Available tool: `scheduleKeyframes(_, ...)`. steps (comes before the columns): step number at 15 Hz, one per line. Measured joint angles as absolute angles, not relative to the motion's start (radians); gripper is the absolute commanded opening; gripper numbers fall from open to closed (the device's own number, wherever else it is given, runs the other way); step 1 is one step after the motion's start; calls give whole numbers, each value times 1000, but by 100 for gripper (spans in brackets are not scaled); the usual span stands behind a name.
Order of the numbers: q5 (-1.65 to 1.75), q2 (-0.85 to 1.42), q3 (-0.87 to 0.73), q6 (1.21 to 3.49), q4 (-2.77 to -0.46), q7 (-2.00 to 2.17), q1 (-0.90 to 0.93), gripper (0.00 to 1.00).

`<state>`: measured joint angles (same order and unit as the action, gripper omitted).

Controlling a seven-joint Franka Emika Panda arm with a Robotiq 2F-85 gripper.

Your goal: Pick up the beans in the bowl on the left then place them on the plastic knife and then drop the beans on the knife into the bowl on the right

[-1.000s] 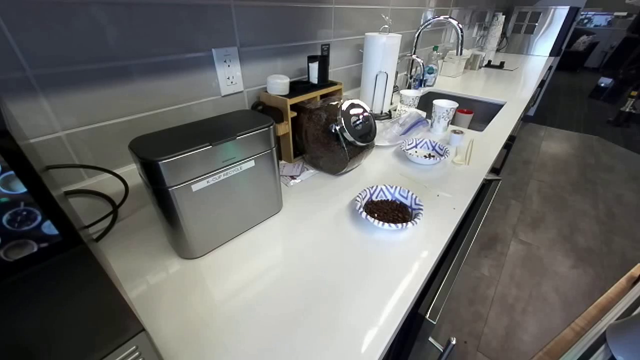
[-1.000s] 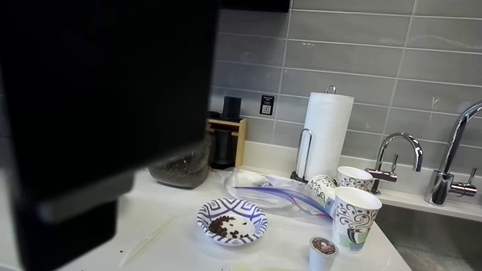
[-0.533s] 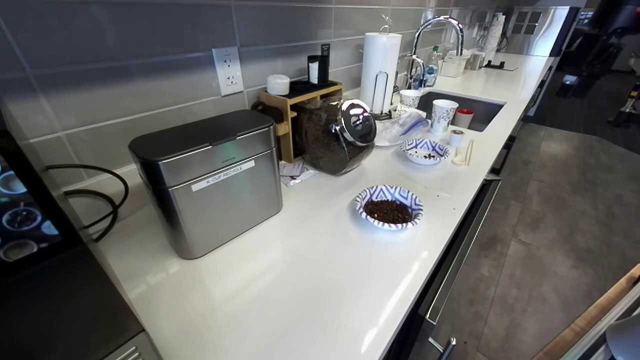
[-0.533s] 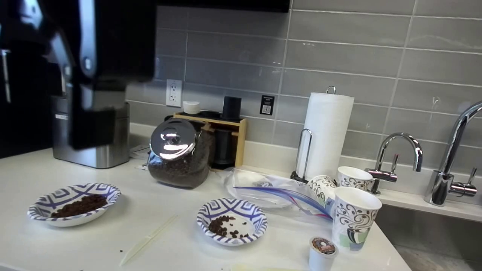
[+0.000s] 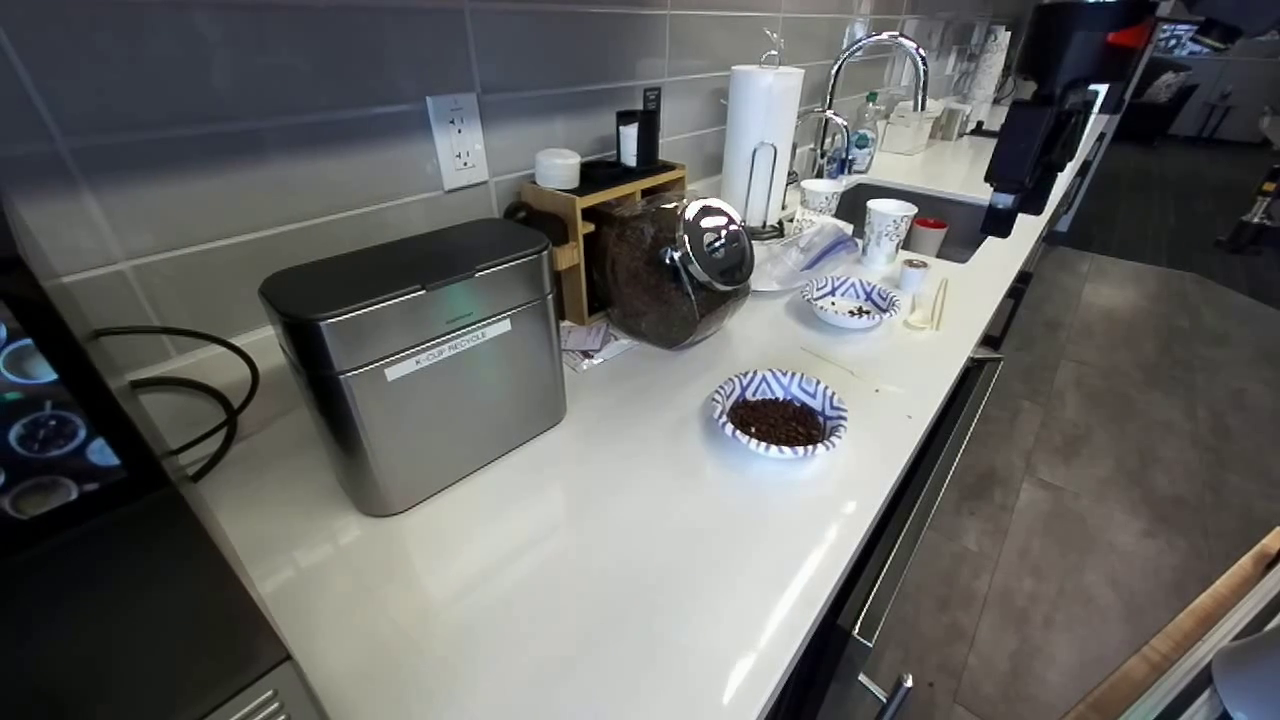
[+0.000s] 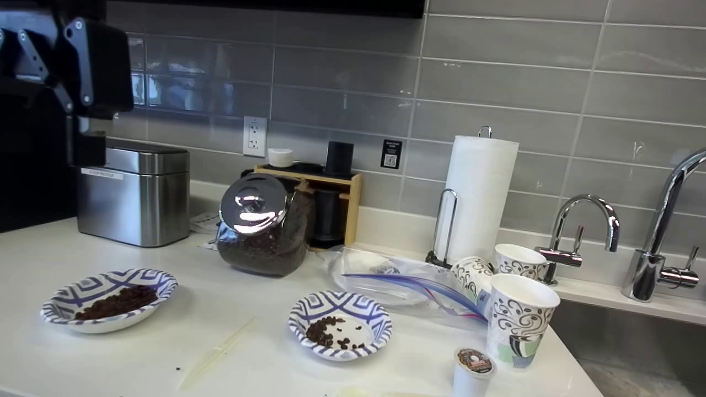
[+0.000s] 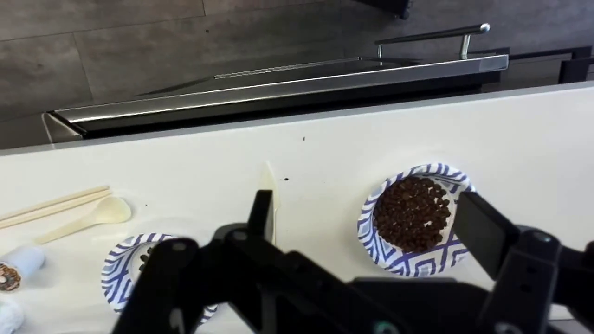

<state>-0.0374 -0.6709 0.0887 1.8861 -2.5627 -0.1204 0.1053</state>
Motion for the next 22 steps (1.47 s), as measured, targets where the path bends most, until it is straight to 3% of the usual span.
scheduleKeyframes(10, -17, -666, 113, 1893, -2578, -127, 142, 100)
scheduleKeyframes(22, -2, -457, 283, 2454, -2710, 19, 242, 100)
